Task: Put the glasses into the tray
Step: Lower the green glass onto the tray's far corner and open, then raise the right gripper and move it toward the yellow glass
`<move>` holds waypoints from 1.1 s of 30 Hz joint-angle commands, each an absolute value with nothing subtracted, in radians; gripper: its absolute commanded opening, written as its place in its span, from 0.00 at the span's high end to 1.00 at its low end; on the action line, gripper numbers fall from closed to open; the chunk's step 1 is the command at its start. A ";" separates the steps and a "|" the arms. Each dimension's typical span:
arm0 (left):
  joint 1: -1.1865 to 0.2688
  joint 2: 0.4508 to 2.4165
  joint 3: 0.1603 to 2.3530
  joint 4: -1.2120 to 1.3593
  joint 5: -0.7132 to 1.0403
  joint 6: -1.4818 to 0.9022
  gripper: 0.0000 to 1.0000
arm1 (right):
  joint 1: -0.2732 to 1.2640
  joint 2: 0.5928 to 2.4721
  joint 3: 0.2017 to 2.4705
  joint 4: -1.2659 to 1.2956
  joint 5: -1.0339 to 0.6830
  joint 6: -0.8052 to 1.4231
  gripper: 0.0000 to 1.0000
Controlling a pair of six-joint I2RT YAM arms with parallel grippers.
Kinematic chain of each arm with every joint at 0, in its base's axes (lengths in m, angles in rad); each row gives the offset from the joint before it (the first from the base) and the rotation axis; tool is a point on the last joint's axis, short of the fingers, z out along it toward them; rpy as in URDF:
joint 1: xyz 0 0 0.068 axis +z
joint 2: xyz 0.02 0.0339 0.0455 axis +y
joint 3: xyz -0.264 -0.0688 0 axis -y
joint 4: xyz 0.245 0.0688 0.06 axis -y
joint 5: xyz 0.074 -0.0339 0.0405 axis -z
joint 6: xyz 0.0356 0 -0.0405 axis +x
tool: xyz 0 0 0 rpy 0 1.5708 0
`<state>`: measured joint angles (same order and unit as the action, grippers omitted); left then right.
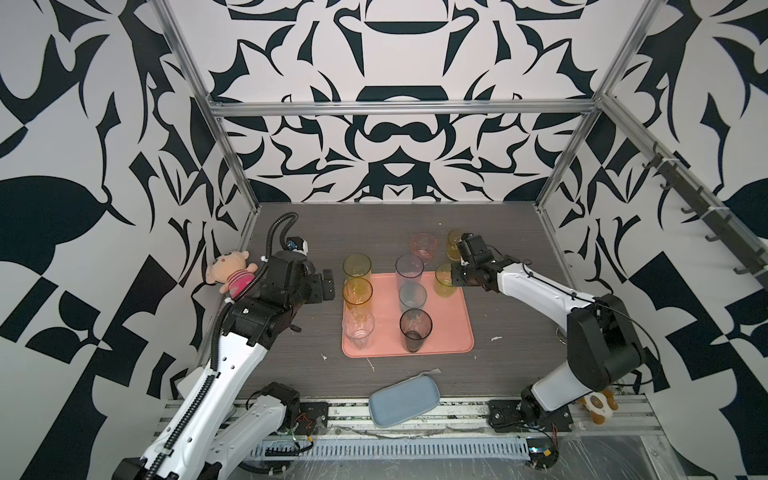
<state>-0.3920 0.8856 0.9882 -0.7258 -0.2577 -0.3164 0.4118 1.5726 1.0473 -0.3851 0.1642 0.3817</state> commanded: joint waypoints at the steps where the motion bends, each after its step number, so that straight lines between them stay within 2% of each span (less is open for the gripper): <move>1: -0.391 0.880 0.988 -0.735 -0.258 -0.318 0.01 | 0.408 1.559 1.109 -0.398 0.170 0.381 0.70; 11: -0.392 0.879 0.987 -0.735 -0.258 -0.317 0.01 | 0.408 1.506 1.151 -0.426 0.153 0.356 0.68; 23: -0.391 0.879 0.987 -0.736 -0.258 -0.318 0.01 | 0.408 1.457 1.176 -0.419 0.157 0.314 0.73; 33: -0.391 0.882 0.986 -0.736 -0.256 -0.318 0.00 | 0.380 1.490 1.278 -0.454 0.268 0.239 0.70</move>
<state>-0.3920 0.8856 0.9886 -0.7258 -0.2577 -0.3164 0.3958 1.4891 1.2278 -0.4541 0.2176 0.2699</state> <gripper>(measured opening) 0.994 0.291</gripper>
